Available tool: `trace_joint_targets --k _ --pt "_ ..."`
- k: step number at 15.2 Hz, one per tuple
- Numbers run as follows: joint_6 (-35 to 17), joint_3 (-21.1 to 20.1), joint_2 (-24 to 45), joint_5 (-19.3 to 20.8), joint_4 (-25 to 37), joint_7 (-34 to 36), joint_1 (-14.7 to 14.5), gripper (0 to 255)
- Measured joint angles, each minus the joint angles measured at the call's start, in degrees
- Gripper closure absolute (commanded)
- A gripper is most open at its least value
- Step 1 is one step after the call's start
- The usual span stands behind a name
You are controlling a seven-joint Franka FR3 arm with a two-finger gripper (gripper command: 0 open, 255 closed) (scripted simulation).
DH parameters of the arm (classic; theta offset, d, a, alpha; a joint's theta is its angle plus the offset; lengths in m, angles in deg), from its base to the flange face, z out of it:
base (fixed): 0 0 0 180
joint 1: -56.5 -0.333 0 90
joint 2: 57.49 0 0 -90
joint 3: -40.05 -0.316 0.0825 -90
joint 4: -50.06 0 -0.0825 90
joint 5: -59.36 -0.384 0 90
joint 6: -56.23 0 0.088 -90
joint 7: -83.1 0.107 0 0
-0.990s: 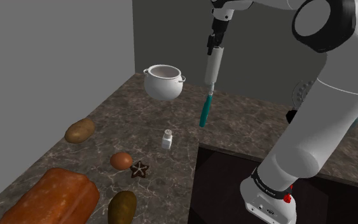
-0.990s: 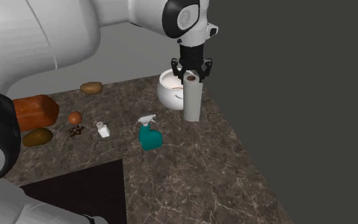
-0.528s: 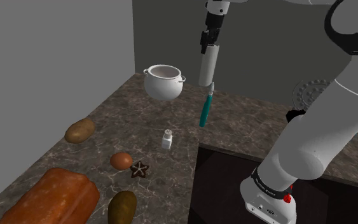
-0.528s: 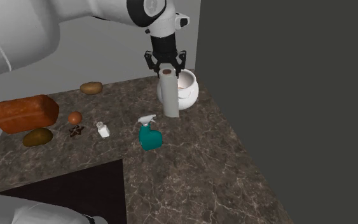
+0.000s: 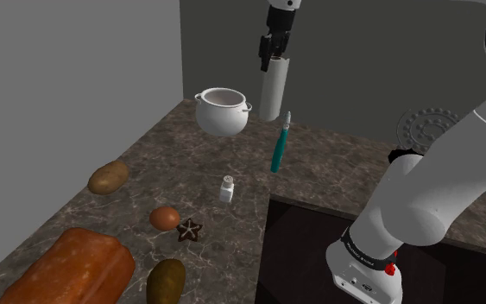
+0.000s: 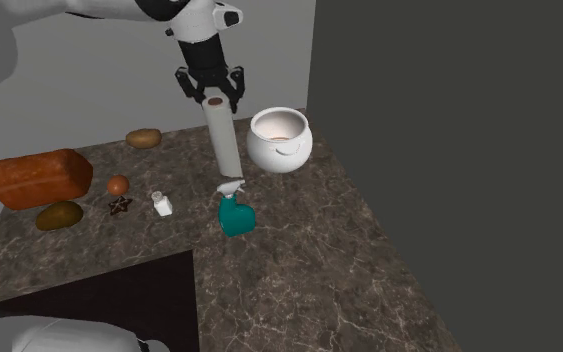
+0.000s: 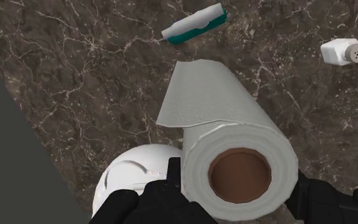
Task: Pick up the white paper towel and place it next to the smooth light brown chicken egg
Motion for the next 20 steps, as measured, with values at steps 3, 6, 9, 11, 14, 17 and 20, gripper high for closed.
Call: trace_joint_targets --k 3,6,9,11,14,17,20 --pt "1.6 -2.7 -1.8 0.1 -0.5 4.0 -1.5 255" --pt "2.6 -5.4 -2.7 -0.1 -0.6 8.2 -3.0 255" --pt "4.3 -8.1 -3.1 -0.5 0.4 12.3 -4.6 255" --pt "5.5 -10.0 -2.4 -0.9 2.0 15.0 -5.6 255" --pt "7.2 -12.4 -2.4 -1.3 3.5 18.8 -7.1 255" --pt "9.0 -15.2 -1.2 -1.8 6.1 22.9 -8.7 255" --pt "10.7 -17.8 0.3 -2.1 9.0 27.0 -10.3 255"
